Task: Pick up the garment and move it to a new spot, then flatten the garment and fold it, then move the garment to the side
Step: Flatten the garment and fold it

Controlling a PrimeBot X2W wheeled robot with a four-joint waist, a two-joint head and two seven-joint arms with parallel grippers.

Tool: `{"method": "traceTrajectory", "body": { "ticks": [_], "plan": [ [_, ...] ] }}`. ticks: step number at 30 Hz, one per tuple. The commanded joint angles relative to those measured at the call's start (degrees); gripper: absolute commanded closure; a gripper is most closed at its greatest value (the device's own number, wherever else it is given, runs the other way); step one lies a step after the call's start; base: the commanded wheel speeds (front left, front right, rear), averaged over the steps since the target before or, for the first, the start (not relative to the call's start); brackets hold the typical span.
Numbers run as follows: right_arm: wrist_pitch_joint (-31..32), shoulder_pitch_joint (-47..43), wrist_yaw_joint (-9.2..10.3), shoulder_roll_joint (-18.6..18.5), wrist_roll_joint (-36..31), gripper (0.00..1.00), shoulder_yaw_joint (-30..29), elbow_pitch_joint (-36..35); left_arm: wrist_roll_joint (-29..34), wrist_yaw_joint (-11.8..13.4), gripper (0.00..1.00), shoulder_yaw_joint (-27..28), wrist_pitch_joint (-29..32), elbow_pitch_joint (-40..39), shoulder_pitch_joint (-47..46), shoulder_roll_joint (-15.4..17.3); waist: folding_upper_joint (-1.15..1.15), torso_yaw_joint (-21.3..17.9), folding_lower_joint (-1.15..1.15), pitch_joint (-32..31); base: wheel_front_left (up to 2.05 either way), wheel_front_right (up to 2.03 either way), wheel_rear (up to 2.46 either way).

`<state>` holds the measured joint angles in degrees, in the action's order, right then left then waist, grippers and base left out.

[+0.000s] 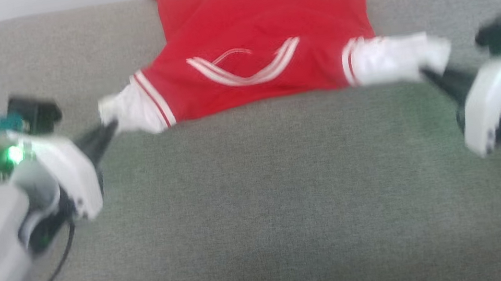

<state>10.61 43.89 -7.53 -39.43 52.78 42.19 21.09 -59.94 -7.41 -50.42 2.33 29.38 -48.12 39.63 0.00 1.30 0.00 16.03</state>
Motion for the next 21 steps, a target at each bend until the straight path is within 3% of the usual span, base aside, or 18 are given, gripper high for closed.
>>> {"method": "traceTrajectory", "body": {
  "ticks": [1,7,12,15,21],
  "plan": [
    [0.93,-2.69,0.08,-1.63,0.87,1.00,0.50,-2.52,-1.39,0.32,1.00,0.27,0.72,-2.30,3.01,2.11,0.00,-0.20,0.00,-0.71,0.00,0.00,0.00],
    [3.09,-10.39,0.09,-6.88,4.12,1.00,2.54,-10.22,-4.51,4.05,1.00,-1.37,3.98,-11.99,12.55,7.17,0.00,-0.59,0.00,-1.94,0.00,0.00,0.00],
    [4.50,-15.67,0.06,-11.85,4.79,1.00,4.42,-14.18,-5.18,10.33,1.00,-2.93,5.77,-18.60,19.80,11.55,0.00,-0.71,0.00,-2.82,0.00,0.00,0.00],
    [5.05,-17.97,0.06,-13.75,5.20,1.00,5.26,-14.70,-6.42,13.45,1.00,-3.13,5.58,-21.13,23.06,12.67,0.00,-0.71,0.00,-3.46,0.00,0.00,0.00],
    [7.13,-21.86,0.07,-15.27,7.42,1.00,6.71,-14.82,-8.04,17.21,1.00,-3.39,4.44,-24.44,28.02,13.59,0.00,-0.78,0.00,-4.60,0.00,0.00,0.00]
  ]
}}
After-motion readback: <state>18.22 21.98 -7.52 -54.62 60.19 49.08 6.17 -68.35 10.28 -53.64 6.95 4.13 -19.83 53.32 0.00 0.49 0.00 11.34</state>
